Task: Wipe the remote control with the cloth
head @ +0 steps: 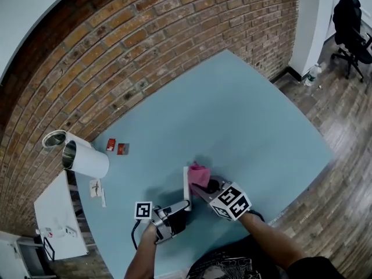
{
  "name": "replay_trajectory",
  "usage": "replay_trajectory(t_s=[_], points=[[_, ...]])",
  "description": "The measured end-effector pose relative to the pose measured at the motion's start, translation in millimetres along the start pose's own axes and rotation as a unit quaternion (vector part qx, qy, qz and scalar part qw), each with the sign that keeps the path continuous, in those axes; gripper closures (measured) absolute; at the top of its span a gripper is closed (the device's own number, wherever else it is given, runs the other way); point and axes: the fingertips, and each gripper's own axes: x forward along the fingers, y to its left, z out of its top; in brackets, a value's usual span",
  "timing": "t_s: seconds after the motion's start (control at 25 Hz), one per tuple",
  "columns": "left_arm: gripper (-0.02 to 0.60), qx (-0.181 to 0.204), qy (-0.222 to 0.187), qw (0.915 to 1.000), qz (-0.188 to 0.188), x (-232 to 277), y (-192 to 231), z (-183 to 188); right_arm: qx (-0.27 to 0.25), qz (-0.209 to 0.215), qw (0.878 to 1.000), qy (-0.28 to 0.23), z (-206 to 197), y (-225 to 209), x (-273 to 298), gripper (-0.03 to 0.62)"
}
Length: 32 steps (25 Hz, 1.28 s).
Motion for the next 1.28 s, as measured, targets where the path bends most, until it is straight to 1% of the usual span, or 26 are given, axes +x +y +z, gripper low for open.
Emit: replay_trajectory(t_s=[0.24, 0.6, 1.0, 1.28], points=[[0.299, 0.009, -0.003, 0.9999, 0.004, -0.3, 1.6, -0.1, 0.0, 0.002, 1.0, 0.001, -6.4, 14.2, -9.6, 0.529], [0.299, 0.019, -0.032, 0.9993, -0.001, 9.4, -0.1, 3.8, -0.002, -0.005, 1.0, 0.011, -19.4, 33.0, -27.5, 0.528], [0.3, 0.032, -0.066, 0.9972, -0.016, 21.2, -3.8, 7.2, 0.005, -0.038, 0.999, -0.004, -23.2, 43.2, -45.5, 0.53], [0.301, 0.034, -0.114, 0.9927, -0.021, 27.4, -5.2, 14.9, 0.012, -0.07, 0.997, -0.015, -23.8, 49.6, -57.4, 0.528]])
